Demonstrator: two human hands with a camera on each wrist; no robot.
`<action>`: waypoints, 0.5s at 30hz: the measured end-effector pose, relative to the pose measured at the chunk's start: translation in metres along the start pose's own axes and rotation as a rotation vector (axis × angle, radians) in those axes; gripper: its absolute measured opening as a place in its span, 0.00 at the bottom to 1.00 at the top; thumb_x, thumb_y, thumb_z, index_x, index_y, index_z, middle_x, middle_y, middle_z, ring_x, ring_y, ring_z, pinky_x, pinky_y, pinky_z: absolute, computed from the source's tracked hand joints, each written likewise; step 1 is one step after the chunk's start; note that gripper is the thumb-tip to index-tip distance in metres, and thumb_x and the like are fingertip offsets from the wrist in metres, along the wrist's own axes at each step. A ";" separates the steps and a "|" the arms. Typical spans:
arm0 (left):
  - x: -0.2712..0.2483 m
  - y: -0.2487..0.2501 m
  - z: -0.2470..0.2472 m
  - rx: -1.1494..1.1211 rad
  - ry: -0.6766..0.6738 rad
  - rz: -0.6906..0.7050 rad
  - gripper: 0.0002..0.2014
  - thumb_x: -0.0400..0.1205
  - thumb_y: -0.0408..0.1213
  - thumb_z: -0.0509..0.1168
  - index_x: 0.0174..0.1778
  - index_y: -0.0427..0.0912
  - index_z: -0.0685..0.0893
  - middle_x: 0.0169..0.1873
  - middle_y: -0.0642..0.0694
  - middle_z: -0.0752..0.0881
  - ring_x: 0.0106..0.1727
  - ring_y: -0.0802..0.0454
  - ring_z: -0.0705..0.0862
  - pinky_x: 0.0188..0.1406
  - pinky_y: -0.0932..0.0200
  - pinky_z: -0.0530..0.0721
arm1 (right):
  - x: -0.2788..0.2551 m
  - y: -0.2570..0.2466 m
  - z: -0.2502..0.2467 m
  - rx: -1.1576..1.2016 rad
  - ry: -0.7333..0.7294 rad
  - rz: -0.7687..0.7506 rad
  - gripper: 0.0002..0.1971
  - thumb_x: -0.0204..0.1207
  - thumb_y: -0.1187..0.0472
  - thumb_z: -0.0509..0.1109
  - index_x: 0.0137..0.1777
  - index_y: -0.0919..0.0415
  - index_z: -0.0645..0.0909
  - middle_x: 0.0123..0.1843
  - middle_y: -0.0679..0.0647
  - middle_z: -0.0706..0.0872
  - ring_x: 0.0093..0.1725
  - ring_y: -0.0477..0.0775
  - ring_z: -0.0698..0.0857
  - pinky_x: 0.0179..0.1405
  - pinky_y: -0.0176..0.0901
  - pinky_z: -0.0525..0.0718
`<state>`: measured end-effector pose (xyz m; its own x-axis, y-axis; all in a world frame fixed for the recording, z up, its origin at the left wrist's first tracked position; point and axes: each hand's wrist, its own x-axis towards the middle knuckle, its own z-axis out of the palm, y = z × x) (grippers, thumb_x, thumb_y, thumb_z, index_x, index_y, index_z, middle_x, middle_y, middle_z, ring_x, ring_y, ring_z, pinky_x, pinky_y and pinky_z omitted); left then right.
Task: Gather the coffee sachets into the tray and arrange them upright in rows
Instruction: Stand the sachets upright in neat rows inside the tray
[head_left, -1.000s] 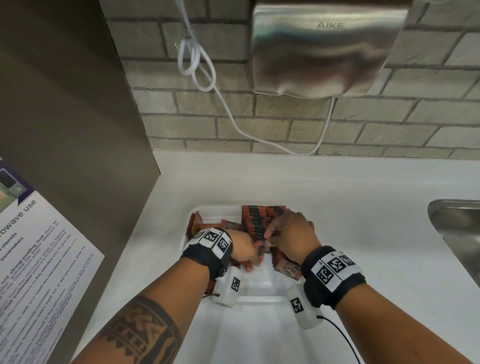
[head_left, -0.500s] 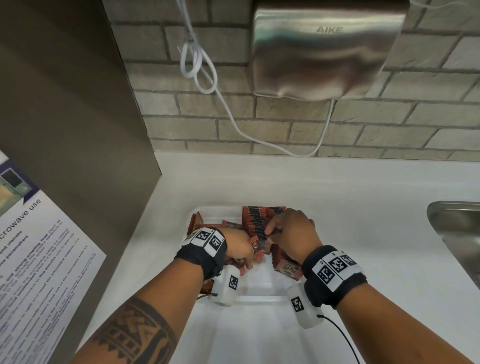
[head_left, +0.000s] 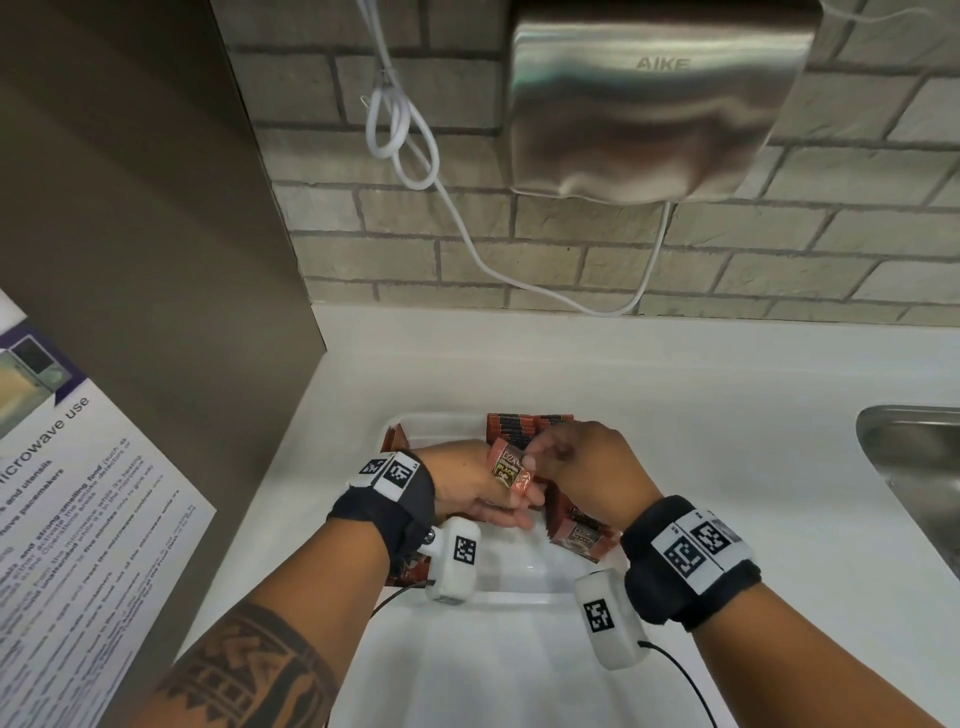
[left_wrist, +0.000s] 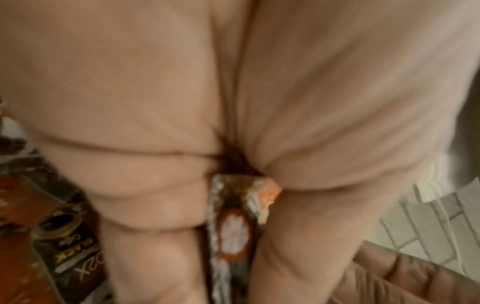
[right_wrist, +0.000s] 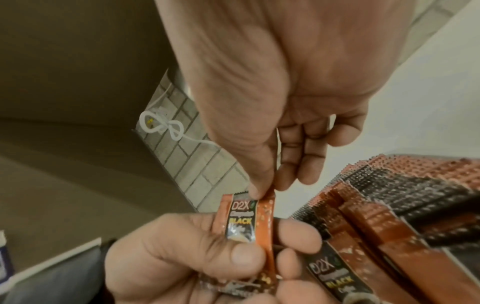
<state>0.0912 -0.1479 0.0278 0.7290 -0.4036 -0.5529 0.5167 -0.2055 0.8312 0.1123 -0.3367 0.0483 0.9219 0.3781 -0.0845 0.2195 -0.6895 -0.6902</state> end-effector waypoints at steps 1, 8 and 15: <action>-0.001 0.000 -0.002 -0.039 -0.004 0.036 0.11 0.83 0.18 0.66 0.58 0.33 0.85 0.54 0.41 0.91 0.53 0.44 0.92 0.53 0.57 0.91 | 0.000 0.000 -0.004 0.017 0.026 0.003 0.04 0.79 0.55 0.74 0.44 0.47 0.88 0.36 0.39 0.87 0.37 0.38 0.84 0.32 0.22 0.74; 0.001 -0.006 -0.012 0.193 0.095 0.042 0.16 0.79 0.35 0.77 0.62 0.38 0.88 0.55 0.43 0.93 0.60 0.48 0.91 0.61 0.48 0.89 | 0.004 -0.006 -0.011 0.095 0.006 0.036 0.04 0.80 0.54 0.73 0.44 0.48 0.87 0.39 0.41 0.88 0.41 0.40 0.84 0.36 0.31 0.73; 0.001 -0.011 -0.013 0.514 0.185 -0.051 0.13 0.76 0.45 0.79 0.54 0.45 0.93 0.45 0.50 0.94 0.43 0.59 0.92 0.42 0.62 0.90 | -0.001 -0.007 -0.011 -0.112 -0.006 0.010 0.08 0.80 0.61 0.68 0.44 0.52 0.89 0.37 0.38 0.85 0.37 0.36 0.81 0.33 0.24 0.69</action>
<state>0.0926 -0.1343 0.0175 0.7997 -0.2276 -0.5556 0.3011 -0.6486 0.6991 0.1136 -0.3388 0.0611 0.9223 0.3745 -0.0958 0.2450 -0.7580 -0.6046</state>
